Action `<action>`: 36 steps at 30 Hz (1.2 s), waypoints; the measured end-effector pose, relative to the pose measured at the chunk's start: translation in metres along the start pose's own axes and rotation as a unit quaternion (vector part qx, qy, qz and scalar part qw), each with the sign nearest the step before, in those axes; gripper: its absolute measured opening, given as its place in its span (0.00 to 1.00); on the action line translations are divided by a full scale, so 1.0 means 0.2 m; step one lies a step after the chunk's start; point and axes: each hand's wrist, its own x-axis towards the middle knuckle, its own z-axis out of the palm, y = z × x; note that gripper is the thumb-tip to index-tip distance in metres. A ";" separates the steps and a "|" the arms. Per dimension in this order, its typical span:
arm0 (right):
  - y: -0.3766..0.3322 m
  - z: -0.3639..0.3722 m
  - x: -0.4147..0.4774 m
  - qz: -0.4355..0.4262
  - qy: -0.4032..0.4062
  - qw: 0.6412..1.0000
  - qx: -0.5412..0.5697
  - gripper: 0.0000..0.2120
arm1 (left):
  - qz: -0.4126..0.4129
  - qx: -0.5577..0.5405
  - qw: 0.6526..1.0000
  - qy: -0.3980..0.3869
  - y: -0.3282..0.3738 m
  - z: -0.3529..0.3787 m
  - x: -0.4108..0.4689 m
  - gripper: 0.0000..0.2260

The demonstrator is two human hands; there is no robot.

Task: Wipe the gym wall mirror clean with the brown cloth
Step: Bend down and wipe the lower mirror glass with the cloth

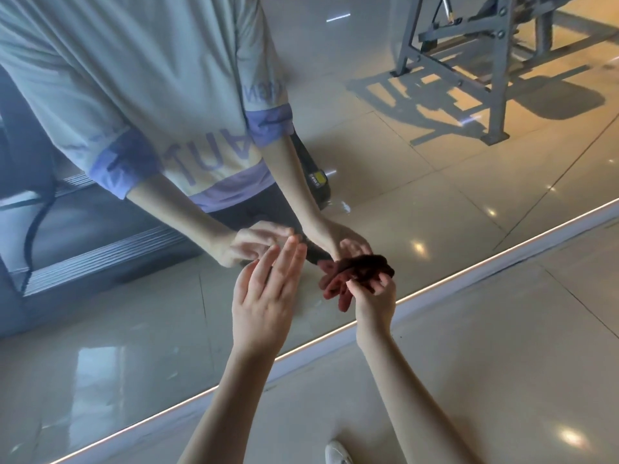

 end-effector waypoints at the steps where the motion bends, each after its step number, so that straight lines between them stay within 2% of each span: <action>1: 0.00 0.02 -0.02 -0.007 0.000 1.000 -0.005 0.22 | -0.005 0.001 1.000 0.006 0.01 -0.01 0.01 0.24; 5: -0.04 0.05 -0.07 -0.040 0.001 0.999 -0.004 0.18 | -0.039 0.024 0.998 0.042 0.00 -0.02 0.05 0.27; 11: -0.06 -0.01 -0.02 -0.044 0.058 0.997 0.007 0.14 | -0.005 0.045 0.998 0.038 -0.05 -0.01 0.02 0.26; 16: -0.18 0.05 -0.11 -0.133 0.038 0.990 0.034 0.15 | -0.017 0.043 0.998 0.043 -0.03 -0.01 0.04 0.24; 21: -0.27 0.03 -0.05 -0.204 0.120 0.971 0.031 0.15 | -0.004 0.053 0.998 0.042 -0.05 -0.02 0.03 0.22; 24: -0.22 0.13 -0.15 -0.332 0.068 0.941 -0.010 0.19 | -0.010 0.056 0.997 0.043 -0.04 -0.02 0.03 0.23; 27: -0.20 0.11 -0.15 -0.410 0.036 0.910 -0.042 0.19 | -0.024 0.045 0.998 0.041 -0.02 -0.04 0.05 0.25; 29: -0.22 0.07 -0.09 -0.416 0.059 0.907 -0.039 0.20 | -0.032 0.027 0.998 0.046 -0.03 -0.06 0.07 0.25; 32: -0.27 0.10 -0.10 -0.353 0.096 0.931 -0.003 0.21 | -0.036 0.027 0.996 0.078 -0.05 -0.09 0.15 0.25; 34: -0.25 0.16 -0.18 -0.378 0.077 0.922 -0.010 0.21 | -0.038 0.035 0.994 0.095 -0.08 -0.09 0.20 0.24; 36: -0.22 0.19 -0.24 -0.426 0.023 0.904 -0.031 0.20 | -0.038 0.055 0.992 0.107 -0.09 -0.07 0.21 0.24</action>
